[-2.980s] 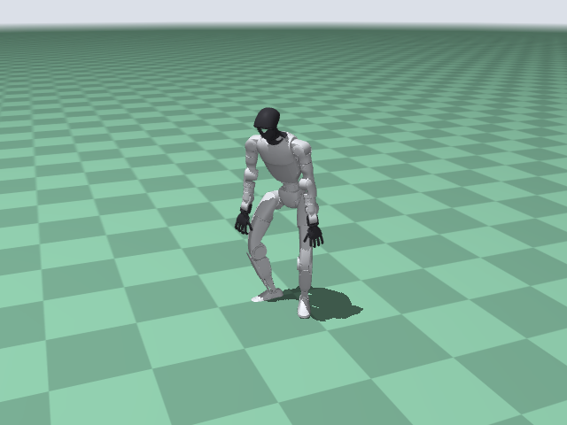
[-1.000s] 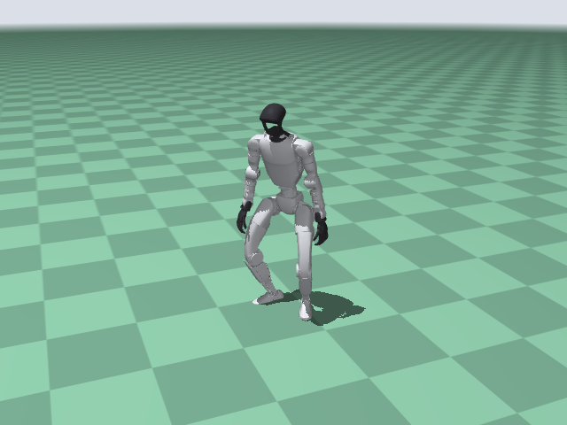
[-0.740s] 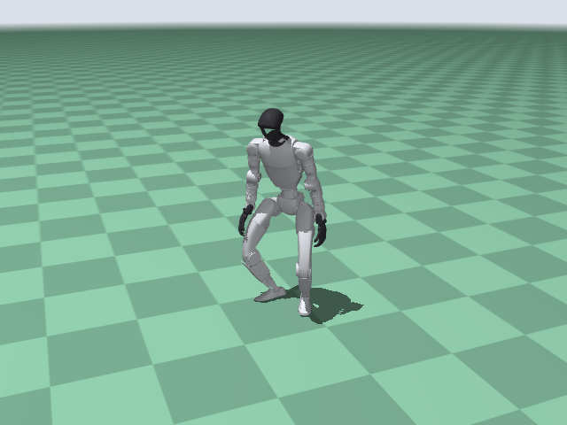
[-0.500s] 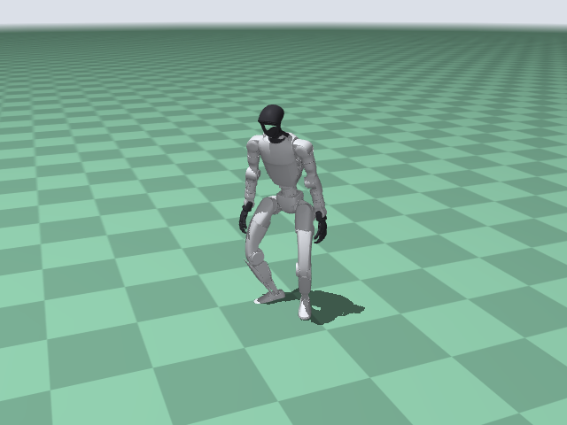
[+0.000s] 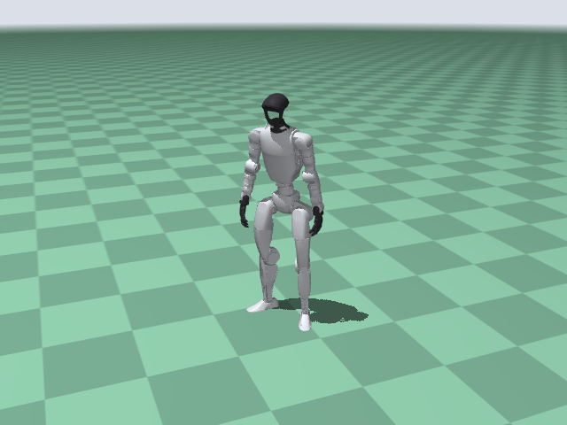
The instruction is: Upper body actions
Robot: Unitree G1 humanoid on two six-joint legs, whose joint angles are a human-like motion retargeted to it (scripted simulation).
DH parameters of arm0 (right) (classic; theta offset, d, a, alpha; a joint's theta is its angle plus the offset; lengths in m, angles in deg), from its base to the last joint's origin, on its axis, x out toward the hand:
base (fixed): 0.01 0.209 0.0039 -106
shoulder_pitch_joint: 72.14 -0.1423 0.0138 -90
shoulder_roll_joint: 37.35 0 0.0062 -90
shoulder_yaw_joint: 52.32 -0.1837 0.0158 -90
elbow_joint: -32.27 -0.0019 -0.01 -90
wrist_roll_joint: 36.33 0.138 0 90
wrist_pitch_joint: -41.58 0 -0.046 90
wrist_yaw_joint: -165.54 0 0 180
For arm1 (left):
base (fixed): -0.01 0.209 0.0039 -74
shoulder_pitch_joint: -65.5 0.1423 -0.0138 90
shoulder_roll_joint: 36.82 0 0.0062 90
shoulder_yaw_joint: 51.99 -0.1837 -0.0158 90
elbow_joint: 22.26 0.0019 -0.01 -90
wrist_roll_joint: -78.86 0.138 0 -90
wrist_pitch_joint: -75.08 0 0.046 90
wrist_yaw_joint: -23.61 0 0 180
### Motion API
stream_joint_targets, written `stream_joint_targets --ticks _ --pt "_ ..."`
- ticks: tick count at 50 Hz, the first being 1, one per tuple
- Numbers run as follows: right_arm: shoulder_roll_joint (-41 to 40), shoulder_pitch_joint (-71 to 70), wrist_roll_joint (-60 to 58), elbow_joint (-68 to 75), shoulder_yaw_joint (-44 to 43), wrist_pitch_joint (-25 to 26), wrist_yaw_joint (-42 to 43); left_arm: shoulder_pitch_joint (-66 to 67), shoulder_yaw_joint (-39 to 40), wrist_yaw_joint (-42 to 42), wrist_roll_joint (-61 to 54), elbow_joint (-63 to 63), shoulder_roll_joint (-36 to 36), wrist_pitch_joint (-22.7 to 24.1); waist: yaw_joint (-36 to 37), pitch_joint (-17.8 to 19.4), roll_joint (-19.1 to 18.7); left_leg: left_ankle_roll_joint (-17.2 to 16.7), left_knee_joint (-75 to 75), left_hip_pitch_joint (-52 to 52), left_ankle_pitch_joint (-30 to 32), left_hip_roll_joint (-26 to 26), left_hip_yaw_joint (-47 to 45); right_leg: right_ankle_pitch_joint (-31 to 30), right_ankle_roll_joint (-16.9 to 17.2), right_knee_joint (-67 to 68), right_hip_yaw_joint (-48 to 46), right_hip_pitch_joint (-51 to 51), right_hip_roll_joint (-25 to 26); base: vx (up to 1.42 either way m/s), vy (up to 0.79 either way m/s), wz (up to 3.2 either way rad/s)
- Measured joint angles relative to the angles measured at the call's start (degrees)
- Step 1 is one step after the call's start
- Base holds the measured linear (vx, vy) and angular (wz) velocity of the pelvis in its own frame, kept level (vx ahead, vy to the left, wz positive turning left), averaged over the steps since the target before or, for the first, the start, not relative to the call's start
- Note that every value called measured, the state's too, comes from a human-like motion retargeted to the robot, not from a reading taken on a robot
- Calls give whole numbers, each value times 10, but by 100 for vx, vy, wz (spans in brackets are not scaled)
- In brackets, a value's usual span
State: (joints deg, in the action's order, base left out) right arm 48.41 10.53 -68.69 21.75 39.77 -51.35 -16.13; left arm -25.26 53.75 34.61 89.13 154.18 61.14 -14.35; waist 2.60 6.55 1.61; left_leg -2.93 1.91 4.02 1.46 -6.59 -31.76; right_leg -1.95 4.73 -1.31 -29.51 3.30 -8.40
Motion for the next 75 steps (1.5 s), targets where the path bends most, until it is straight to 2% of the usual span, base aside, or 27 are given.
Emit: stream_joint_targets --ticks 2,5,9,15,22,28,35,43,45,48,50,57,61,65,67,70,75 --pt "-4 5 21 20 -9 12 -47 7 8 22 -3 12 4 -7 -1 -12 0 -1 5 -4 -6 0 -2 4 -1 7 -12 0 -4 12 5 -11" --pt "-9 12 58 50 -16 27 -93 17 5 55 8 15 7 -13 17 -10 1 1 4 -24 -8 3 -16 13 -10 18 13 -7 1 10 2 -28" --pt "-16 31 56 77 -8 34 -77 35 0 31 23 15 11 -6 9 -31 -4 -3 5 -36 -13 1 -9 22 -9 17 -1 -26 3 12 7 12" --pt "-25 64 -26 102 16 35 -34 51 -2 3 61 12 14 0 -5 -64 -9 -1 7 -39 -18 2 20 37 -12 14 -18 -47 12 16 7 40" --pt "-29 74 -76 126 32 37 -47 49 7 -1 54 14 8 -5 10 -91 0 3 4 -46 -25 13 29 48 -8 23 -27 -56 4 14 11 15" --pt "-25 64 -50 116 11 27 -59 46 16 -6 36 18 7 -7 16 -106 9 15 1 -48 -32 32 35 46 1 30 -34 -58 -13 12 17 12" --pt "-20 40 8 70 -11 15 -101 37 14 -10 32 34 8 -7 19 -100 15 34 -2 -50 -42 58 32 33 8 52 -36 -46 -41 7 21 -3" --pt "-24 15 25 -5 19 -11 -116 11 -5 -14 27 65 4 -10 12 -46 5 53 -5 -57 -44 62 15 -27 5 96 -17 -18 -51 -5 15 -21" --pt "-26 13 17 -15 36 -24 -102 7 -16 -11 31 69 0 -11 10 -38 -2 55 -6 -55 -43 52 9 -22 -2 113 -13 -8 -44 -11 3 -31" --pt "-28 16 -12 -13 62 -39 -61 3 -34 -6 46 69 -12 -11 4 -33 -8 57 -6 -49 -40 40 6 19 -9 134 -15 -3 -28 -6 5 -14" --pt "-30 16 -45 1 72 -45 -32 -1 -43 -3 62 68 -22 -12 4 -29 -6 59 -6 -46 -38 37 7 44 -11 148 18 1 -9 -3 0 0" --pt "-27 35 -113 84 95 -50 17 -9 -41 10 82 65 -42 -18 6 -37 12 60 -8 -37 -31 48 17 71 -20 126 129 -14 59 0 -2 13" --pt "-24 53 -89 123 87 -53 -4 -13 -29 25 74 67 -47 -29 23 -46 26 55 -6 -39 -32 59 15 75 -36 73 38 -42 43 2 -6 2" --pt "-19 56 -58 140 63 -49 -47 -15 -9 31 61 65 -37 -34 56 -45 27 47 -2 -46 -36 53 -6 53 -21 52 74 -41 45 -8 -10 -45" --pt "-16 48 -46 140 57 -43 -65 -10 -4 19 39 65 -25 -25 52 -45 22 45 -1 -48 -37 50 -11 46 -26 40 45 -47 47 -16 -11 -27" --pt "-15 39 -34 131 56 -31 -90 6 -11 20 12 68 -14 -12 30 -57 14 41 -2 -47 -35 44 -16 50 -38 36 78 -43 64 -2 -2 -7" --pt "-23 35 -12 82 39 2 -114 7 -51 24 51 82 -1 -26 3 -64 -1 34 3 -38 -29 33 -5 53 -45 36 71 -41 71 -12 -14 16"
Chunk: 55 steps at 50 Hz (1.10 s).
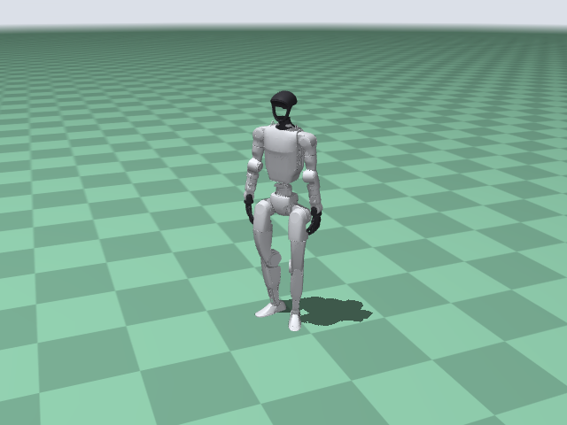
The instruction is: Upper body actions
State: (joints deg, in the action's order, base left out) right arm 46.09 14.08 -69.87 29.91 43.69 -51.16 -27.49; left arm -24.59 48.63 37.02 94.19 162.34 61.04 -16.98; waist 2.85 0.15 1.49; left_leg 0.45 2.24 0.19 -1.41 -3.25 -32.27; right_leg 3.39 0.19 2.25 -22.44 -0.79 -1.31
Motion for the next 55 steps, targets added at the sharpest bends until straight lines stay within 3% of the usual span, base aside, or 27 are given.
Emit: stream_joint_targets --ticks 13,20,27,35,48,55 --pt "1 -1 -13 -11 6 4 -1 -6 -80 9 72 -64 34 21 7 19 -19 -22 40 9 4 -18 14 1 -24 -14 4 -16 16 -11 -11 10" --pt "14 -3 -29 15 1 20 20 -19 -91 -4 58 -75 38 34 10 36 -11 -34 145 47 -34 -21 31 -1 -26 -18 -15 -15 -3 -11 -8 25" --pt "23 3 -44 29 -7 37 20 -4 -59 -3 19 -67 41 38 16 30 -18 -35 141 42 -25 7 117 -2 -26 -18 -8 -12 -3 1 3 -14" --pt "16 11 -28 24 -20 36 29 31 -16 40 25 -65 27 19 -7 20 -31 -25 49 1 -25 14 119 3 -20 -17 -17 -19 14 11 8 5" --pt "-5 12 -55 -5 -8 12 26 33 52 6 -13 -40 3 9 13 30 10 10 28 -11 -31 35 121 14 -2 14 -16 -13 -7 13 9 2" --pt "3 -1 -145 -14 5 -12 115 33 69 21 -57 1 -2 0 -2 34 15 18 19 -3 -33 27 87 -3 7 79 34 32 -4 1 5 -44"
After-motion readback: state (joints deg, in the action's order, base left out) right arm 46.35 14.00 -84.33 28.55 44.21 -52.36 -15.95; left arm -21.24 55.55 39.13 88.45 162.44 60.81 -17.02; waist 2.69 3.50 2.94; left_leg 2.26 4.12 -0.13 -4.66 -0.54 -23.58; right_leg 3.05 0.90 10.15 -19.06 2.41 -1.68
